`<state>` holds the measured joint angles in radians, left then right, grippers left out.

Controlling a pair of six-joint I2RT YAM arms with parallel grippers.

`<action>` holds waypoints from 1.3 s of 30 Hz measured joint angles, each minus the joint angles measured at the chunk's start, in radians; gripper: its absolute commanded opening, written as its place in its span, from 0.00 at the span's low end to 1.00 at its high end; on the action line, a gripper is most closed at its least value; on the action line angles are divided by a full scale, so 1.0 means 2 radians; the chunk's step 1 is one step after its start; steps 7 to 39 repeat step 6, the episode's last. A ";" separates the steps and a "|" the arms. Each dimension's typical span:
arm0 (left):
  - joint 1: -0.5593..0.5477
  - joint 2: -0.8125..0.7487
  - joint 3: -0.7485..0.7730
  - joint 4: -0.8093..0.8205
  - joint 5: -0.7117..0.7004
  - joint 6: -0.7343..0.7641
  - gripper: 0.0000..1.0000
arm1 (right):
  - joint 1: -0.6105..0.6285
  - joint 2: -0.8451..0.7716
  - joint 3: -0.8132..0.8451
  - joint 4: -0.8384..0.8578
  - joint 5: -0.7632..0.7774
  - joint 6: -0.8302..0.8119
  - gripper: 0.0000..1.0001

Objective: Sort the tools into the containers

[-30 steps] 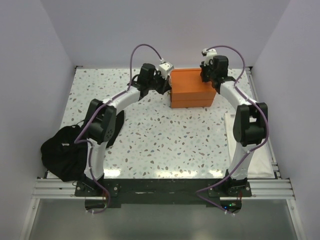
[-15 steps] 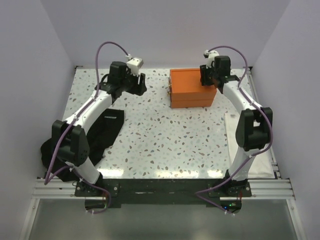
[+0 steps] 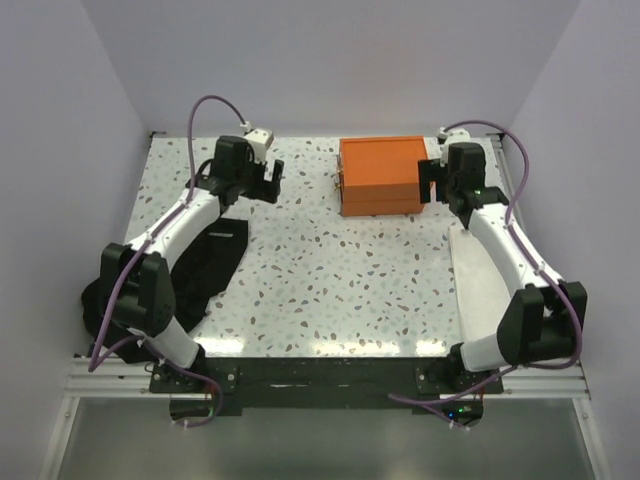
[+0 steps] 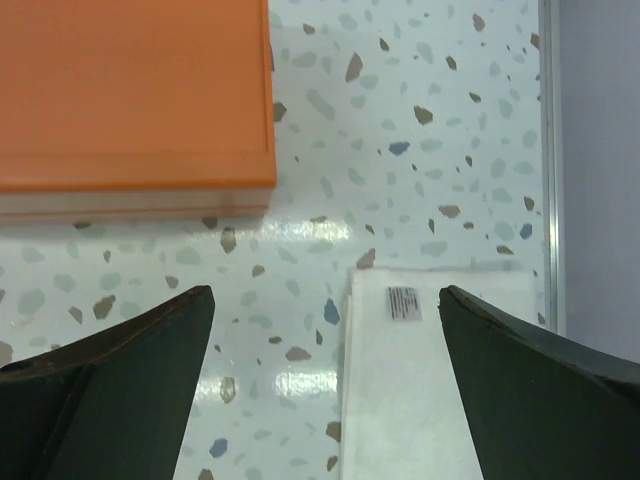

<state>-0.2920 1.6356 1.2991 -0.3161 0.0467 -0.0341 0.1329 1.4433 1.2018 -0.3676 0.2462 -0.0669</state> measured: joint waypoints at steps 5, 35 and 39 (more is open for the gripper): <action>0.001 0.028 0.010 0.000 -0.003 0.000 1.00 | 0.000 -0.070 -0.070 -0.015 0.023 -0.001 0.99; 0.001 0.032 0.011 0.000 -0.002 0.000 1.00 | 0.000 -0.081 -0.080 -0.018 0.026 -0.001 0.99; 0.001 0.032 0.011 0.000 -0.002 0.000 1.00 | 0.000 -0.081 -0.080 -0.018 0.026 -0.001 0.99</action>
